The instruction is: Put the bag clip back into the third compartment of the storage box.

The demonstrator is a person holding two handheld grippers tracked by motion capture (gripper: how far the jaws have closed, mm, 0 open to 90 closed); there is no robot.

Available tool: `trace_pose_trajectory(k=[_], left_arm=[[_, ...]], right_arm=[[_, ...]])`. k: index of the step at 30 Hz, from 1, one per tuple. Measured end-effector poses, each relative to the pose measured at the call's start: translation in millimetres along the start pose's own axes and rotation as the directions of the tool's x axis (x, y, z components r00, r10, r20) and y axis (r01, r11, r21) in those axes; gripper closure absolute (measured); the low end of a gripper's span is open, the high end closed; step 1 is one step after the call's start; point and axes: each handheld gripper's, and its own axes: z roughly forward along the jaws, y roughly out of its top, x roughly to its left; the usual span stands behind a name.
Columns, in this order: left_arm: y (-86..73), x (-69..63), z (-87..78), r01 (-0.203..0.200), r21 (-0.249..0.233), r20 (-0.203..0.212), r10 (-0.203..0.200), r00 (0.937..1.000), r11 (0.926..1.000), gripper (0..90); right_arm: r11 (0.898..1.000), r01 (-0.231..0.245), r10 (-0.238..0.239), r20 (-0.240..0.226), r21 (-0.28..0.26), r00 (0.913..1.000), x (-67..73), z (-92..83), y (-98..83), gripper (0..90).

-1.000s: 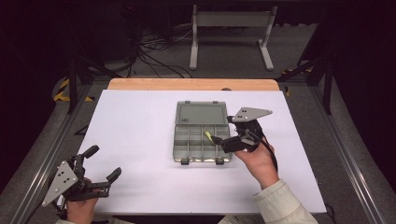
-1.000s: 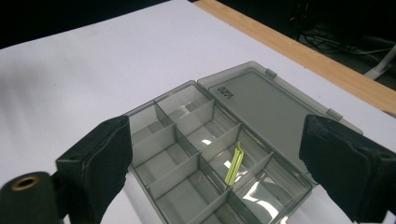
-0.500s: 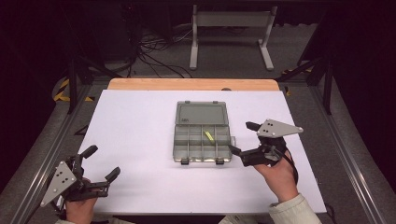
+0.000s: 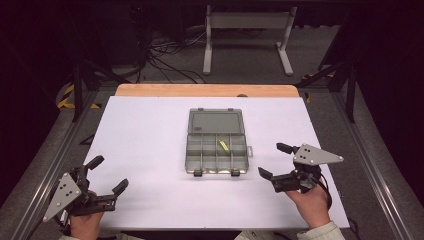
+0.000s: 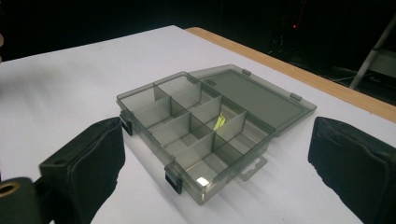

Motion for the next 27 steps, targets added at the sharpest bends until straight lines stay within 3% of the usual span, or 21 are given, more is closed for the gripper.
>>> trace_pose_trajectory(k=[11,20,24,27], left_arm=[[-0.1,-0.2,0.3,-0.001,0.000,0.001,0.001,1.0000,1.0000,1.7],[-0.6,0.2,0.5,0.001,0.002,0.007,-0.001,1.0000,1.0000,1.6],[-1.3,1.1,1.2,0.005,0.003,0.010,-0.005,0.9999,1.0000,1.6],[-2.5,2.8,1.8,-0.001,0.009,0.010,0.000,0.9999,1.0000,1.5]], right_arm=[[1.000,-0.005,0.005,0.013,-0.021,0.9999,-2.3,-3.8,-28.6,2.9],[0.998,-0.004,0.007,0.034,-0.068,0.9994,-1.0,-7.2,-50.8,2.7],[0.998,0.033,-0.029,0.067,-0.058,0.9973,1.2,-3.2,-63.8,2.7],[0.999,0.025,-0.022,0.073,-0.048,0.9971,-0.2,0.0,-66.6,2.2]])
